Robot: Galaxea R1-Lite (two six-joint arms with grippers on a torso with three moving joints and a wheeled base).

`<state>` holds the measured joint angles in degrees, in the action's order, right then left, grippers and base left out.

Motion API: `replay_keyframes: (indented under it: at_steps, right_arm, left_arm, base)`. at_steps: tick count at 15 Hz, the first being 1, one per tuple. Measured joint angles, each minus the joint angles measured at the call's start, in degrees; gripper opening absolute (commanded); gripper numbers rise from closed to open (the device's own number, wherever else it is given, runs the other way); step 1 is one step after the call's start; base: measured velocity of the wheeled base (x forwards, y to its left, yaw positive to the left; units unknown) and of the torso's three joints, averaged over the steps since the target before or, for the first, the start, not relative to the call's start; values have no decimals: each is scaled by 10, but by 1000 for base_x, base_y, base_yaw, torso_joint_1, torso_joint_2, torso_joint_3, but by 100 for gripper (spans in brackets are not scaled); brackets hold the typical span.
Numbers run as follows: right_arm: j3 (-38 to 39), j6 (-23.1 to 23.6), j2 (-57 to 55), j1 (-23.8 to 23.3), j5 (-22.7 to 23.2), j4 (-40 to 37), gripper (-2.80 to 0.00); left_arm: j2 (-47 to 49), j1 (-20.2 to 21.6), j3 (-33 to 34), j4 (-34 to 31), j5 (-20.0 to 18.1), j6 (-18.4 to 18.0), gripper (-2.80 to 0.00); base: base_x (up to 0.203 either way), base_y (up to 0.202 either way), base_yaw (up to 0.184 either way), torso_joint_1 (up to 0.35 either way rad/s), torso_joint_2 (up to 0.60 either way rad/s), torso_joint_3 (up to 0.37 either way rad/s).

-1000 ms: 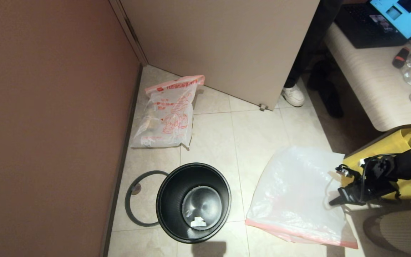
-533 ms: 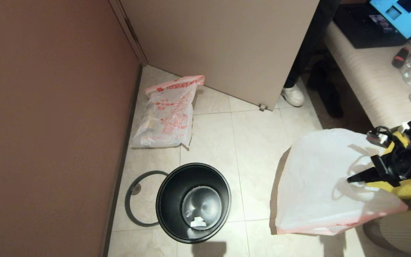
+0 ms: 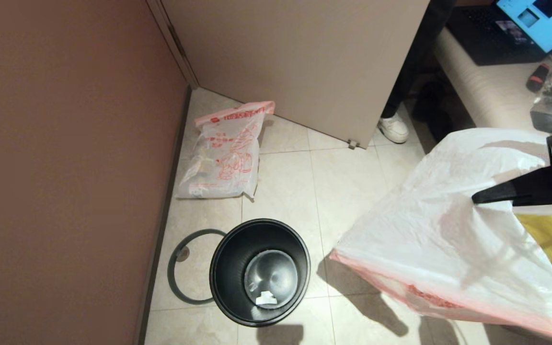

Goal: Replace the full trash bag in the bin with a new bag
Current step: Put the new garbage bag on the trash can

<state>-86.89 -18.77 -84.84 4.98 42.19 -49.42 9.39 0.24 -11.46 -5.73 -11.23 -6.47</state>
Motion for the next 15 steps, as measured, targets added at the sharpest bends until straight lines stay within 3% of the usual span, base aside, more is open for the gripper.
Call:
replay_keyframes:
  at_steps: [3, 5, 6, 11, 12, 15]
  right_arm:
    - [-45, -75, 15, 87, -60, 32, -280]
    - [-82, -111, 1, 130, -100, 57, -280]
    - [-97, -126, -11, 147, -111, 67, -280]
    - [-147, -167, -54, 223, -116, 86, -280]
    - [-151, -168, -56, 230, -117, 84, -280]
    - [-155, -166, -57, 236, -117, 59, -280]
  left_arm:
    - [151, 0, -29, 85, -52, -35, -280]
    - [267, -14, -52, 165, -63, -47, -280]
    - [322, -33, -69, 207, -60, -52, -280]
    - [543, -210, -121, 352, 10, -50, -280]
    - [587, -230, -127, 394, 20, -51, 0]
    - [704, -299, -147, 512, 57, -77, 0]
  base:
    - [0, 0, 0, 0, 0, 0]
    - [0, 0, 0, 0, 0, 0]
    - [0, 0, 0, 0, 0, 0]
    - [0, 0, 0, 0, 0, 0]
    - [0, 0, 0, 0, 0, 0]
    - [0, 0, 0, 0, 0, 0]
